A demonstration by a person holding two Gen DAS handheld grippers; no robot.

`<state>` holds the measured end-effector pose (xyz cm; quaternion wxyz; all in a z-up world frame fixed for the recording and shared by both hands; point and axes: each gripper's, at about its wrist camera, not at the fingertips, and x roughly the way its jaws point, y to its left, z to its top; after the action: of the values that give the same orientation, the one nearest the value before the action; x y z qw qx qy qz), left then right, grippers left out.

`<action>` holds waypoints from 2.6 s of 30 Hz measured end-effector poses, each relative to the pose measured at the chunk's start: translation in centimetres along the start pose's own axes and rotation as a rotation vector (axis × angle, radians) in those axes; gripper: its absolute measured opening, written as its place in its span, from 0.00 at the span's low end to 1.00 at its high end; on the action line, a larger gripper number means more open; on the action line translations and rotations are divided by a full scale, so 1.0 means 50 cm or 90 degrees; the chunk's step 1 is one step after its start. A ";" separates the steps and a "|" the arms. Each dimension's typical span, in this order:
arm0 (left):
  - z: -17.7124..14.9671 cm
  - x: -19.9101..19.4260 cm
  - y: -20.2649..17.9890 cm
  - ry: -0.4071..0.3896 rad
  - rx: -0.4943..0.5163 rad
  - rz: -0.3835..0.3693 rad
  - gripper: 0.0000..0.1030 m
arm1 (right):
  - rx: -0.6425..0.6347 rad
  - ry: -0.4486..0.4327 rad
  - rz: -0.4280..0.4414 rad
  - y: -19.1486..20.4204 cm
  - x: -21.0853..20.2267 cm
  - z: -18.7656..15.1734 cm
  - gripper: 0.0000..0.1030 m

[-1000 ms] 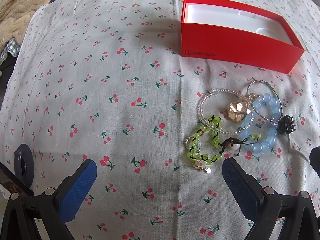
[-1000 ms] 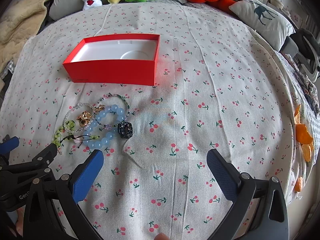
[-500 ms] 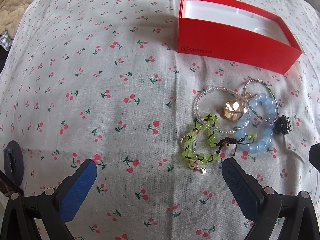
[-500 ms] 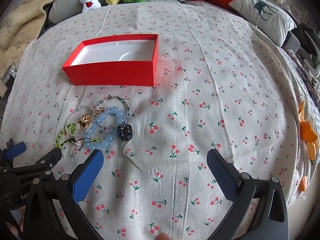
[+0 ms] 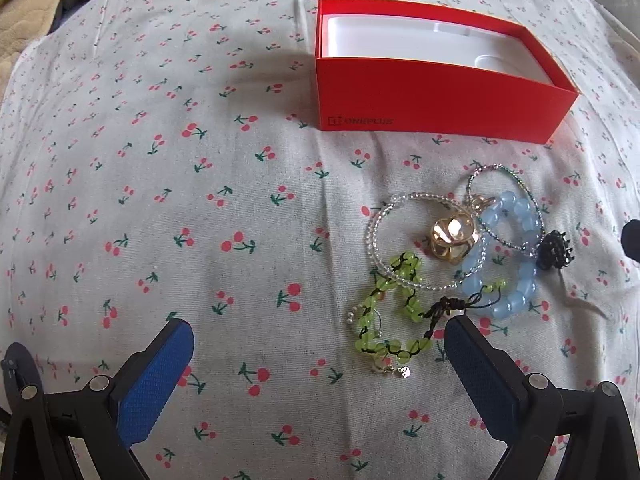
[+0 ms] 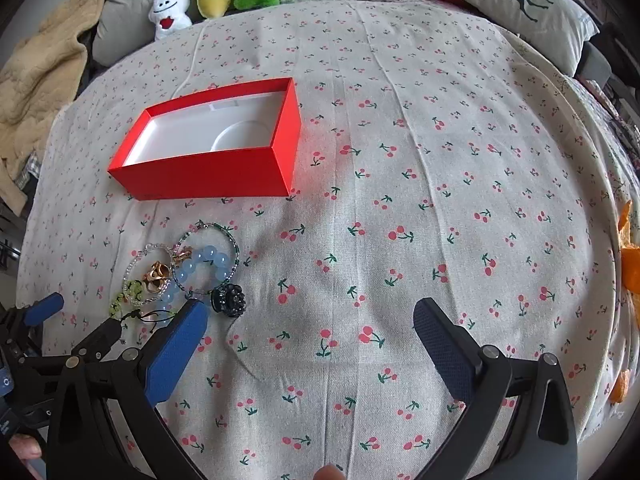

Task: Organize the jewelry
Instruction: 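Move the left tool to the clear bracelet while the right tool approaches the beaded bracelet, then grasp the clear bracelet with the left tool while the right grasps the green-dark beaded bracelet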

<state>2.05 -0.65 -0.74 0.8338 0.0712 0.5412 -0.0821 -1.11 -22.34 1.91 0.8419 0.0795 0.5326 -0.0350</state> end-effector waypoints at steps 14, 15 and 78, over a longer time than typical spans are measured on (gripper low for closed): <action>0.043 0.043 0.060 -0.015 -0.098 -0.155 0.75 | -0.092 -0.004 0.129 0.069 0.049 0.027 0.91; 0.041 0.041 0.059 -0.025 -0.092 -0.164 0.75 | -0.103 -0.008 0.141 0.074 0.050 0.025 0.91; 0.048 0.042 -0.027 -0.065 0.098 -0.124 0.53 | -0.246 0.002 0.178 0.126 0.122 0.043 0.62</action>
<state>4.74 -2.57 -1.75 0.8404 0.0778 0.4946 -0.2074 4.30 -16.34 -2.08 0.8372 -0.0102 0.5146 0.1848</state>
